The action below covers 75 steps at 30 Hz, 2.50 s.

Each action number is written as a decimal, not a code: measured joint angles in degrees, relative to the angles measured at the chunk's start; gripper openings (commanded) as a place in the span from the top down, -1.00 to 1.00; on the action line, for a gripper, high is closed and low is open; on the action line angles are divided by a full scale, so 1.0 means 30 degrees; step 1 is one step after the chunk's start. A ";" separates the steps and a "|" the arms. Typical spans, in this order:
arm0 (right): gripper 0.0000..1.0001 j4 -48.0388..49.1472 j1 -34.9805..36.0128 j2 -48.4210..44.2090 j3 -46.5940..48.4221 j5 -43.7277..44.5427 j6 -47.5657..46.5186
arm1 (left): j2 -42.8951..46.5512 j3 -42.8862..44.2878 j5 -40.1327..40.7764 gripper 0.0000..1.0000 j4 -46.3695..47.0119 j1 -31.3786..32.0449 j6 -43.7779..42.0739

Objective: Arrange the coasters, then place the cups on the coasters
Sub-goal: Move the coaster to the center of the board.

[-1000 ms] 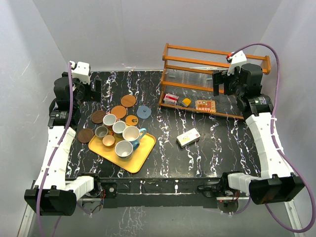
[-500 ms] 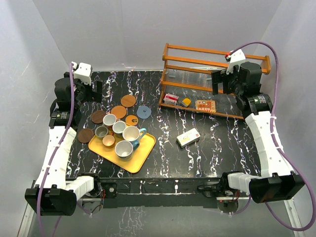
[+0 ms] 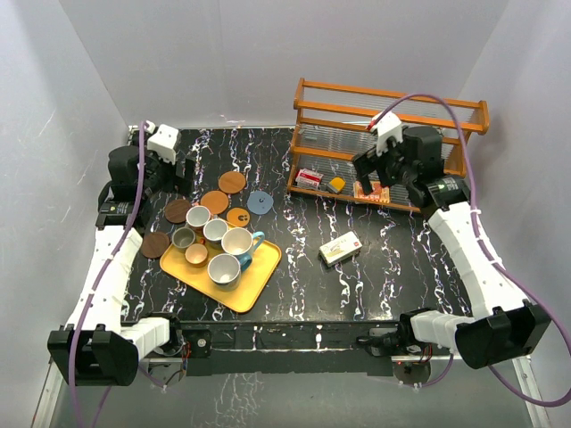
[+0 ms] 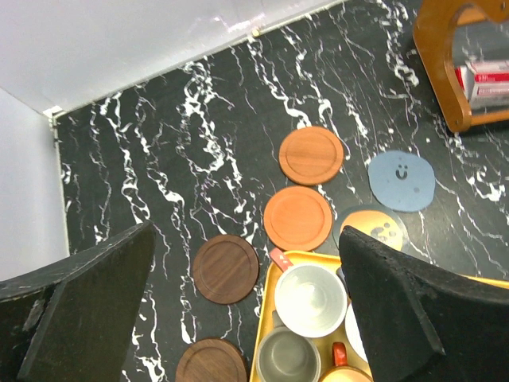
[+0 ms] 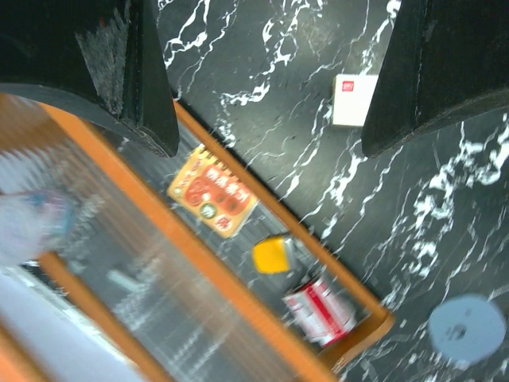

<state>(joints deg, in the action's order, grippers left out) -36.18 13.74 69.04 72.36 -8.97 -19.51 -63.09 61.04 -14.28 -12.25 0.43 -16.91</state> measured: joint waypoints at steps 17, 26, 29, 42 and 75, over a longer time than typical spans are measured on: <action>-0.97 0.0576 0.2339 0.0423 -0.6834 -0.2484 -0.3016 | -0.1894 -0.1362 -0.2200 -0.97 0.1166 0.0000 0.0087; -0.94 0.1865 0.2288 0.1763 -0.7555 -0.2251 -0.2310 | -0.5931 -0.0488 -0.2572 -0.97 0.1800 0.0576 0.0670; -0.94 0.2251 0.2157 0.1902 -0.7555 -0.2055 -0.1851 | -0.7854 0.0576 -0.2514 -0.97 0.1770 0.1341 0.0729; -0.93 0.2331 -0.1093 0.1989 -0.7548 -0.2623 -0.0248 | -1.5336 0.6360 -0.1756 -0.80 0.0306 0.5246 0.1836; -0.92 0.2273 -0.2033 0.1902 -0.7548 -0.3665 -0.0036 | -1.8717 0.7766 0.0270 -0.36 -0.1151 0.7927 0.2608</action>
<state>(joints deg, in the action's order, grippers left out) -29.36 7.64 74.74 49.71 -19.97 -19.62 -119.24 84.33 -13.47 -15.70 24.21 -9.08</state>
